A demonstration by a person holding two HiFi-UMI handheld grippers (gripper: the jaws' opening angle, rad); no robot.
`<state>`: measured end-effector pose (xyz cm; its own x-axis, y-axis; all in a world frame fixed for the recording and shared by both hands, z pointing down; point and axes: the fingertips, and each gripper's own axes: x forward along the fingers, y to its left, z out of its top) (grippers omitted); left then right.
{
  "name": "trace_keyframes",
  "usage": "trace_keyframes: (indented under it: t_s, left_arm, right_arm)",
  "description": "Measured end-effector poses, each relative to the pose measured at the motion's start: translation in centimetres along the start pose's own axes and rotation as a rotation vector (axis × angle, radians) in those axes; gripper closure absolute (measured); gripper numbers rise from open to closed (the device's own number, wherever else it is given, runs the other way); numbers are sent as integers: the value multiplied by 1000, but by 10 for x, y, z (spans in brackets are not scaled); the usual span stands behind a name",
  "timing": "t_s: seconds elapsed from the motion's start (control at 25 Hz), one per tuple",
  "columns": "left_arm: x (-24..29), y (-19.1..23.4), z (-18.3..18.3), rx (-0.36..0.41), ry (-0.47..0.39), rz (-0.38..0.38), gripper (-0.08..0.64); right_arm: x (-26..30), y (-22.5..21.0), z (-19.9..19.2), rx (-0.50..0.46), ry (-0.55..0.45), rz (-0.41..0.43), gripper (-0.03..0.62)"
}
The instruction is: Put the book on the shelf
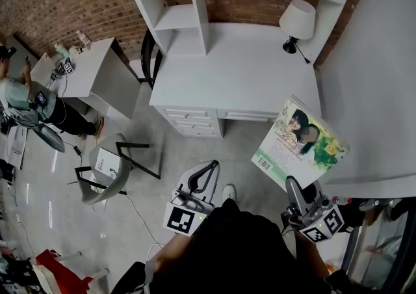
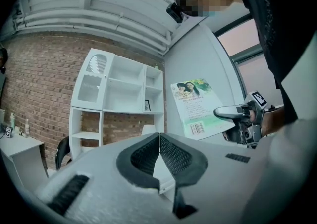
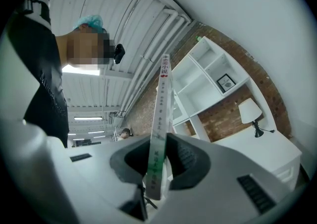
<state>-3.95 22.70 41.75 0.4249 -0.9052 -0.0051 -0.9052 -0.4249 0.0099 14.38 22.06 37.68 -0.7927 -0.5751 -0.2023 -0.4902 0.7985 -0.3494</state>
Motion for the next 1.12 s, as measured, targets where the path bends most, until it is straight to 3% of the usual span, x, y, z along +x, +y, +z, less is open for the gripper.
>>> trace_keyframes:
  t_s: [0.28, 0.6, 0.92, 1.12]
  left_arm:
    - [16, 42, 14, 33, -9, -33, 541]
    - [27, 46, 0, 18, 2, -76, 541]
    - [42, 60, 1, 18, -5, -53, 541]
    - [52, 69, -9, 31, 37, -55, 541]
  right_arm:
    - [51, -8, 4, 13, -27, -20, 518]
    - [60, -24, -11, 43, -17, -51, 518]
    - [83, -36, -4, 70, -23, -34, 517]
    - [98, -47, -5, 71, -23, -17, 518]
